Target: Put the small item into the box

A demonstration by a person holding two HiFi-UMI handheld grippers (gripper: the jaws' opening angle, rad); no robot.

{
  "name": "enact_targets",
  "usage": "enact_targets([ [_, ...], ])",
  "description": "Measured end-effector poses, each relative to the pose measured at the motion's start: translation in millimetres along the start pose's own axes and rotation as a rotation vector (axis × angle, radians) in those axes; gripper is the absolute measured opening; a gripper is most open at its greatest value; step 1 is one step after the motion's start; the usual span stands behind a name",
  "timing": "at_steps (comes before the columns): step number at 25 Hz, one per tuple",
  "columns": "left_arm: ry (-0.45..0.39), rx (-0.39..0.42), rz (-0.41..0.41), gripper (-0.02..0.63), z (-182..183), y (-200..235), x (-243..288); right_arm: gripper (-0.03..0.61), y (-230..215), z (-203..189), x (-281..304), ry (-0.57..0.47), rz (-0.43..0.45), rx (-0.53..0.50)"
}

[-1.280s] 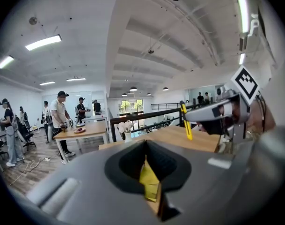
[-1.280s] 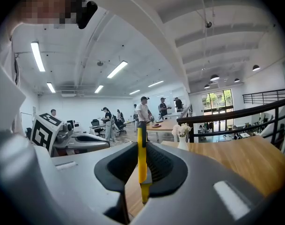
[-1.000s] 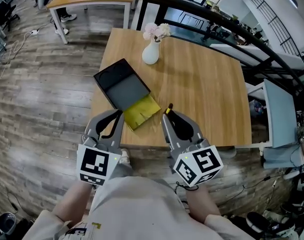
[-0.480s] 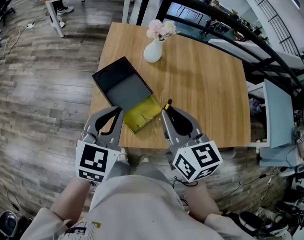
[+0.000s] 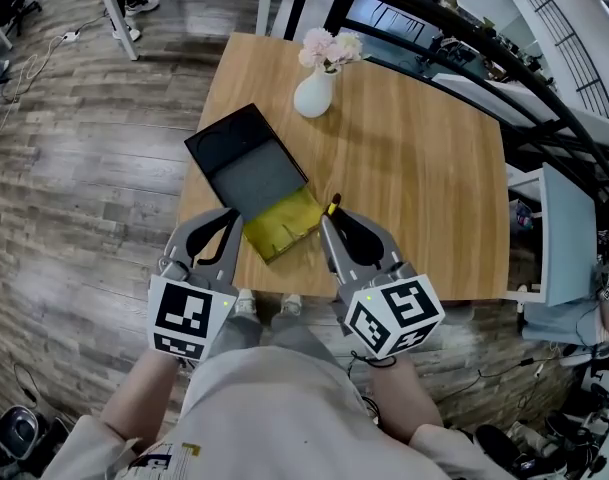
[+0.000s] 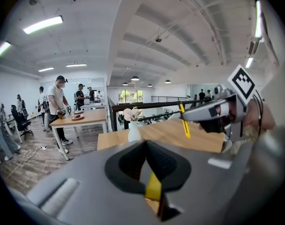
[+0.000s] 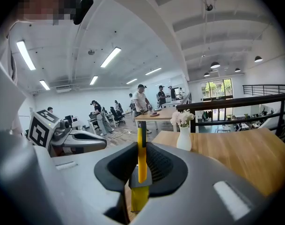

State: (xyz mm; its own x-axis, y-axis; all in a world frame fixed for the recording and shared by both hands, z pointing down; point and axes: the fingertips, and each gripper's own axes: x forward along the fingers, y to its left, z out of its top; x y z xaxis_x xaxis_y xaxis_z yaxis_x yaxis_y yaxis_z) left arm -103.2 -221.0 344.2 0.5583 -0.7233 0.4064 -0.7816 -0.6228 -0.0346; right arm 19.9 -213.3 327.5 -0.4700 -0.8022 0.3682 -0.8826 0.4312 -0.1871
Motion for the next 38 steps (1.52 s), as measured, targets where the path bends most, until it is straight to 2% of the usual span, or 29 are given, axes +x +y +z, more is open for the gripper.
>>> enact_targets([
  [9, 0.047, -0.047, -0.011, 0.002, -9.7, -20.7, 34.2, 0.055, -21.4, -24.4, 24.2, 0.068, 0.052, 0.023],
  [20, 0.171, -0.098, -0.029, 0.002, -60.6, -23.2, 77.1, 0.055, -38.3, -62.0, 62.2, 0.178, 0.088, 0.032],
  [32, 0.251, -0.134, -0.021, 0.002, -107.5, -15.8, 108.0, 0.055, -46.0, -119.7, 110.8, 0.303, 0.139, 0.041],
  [38, 0.305, -0.166, -0.023, 0.002, -137.8, -9.2, 118.1, 0.055, -48.0, -150.2, 131.8, 0.377, 0.153, 0.011],
])
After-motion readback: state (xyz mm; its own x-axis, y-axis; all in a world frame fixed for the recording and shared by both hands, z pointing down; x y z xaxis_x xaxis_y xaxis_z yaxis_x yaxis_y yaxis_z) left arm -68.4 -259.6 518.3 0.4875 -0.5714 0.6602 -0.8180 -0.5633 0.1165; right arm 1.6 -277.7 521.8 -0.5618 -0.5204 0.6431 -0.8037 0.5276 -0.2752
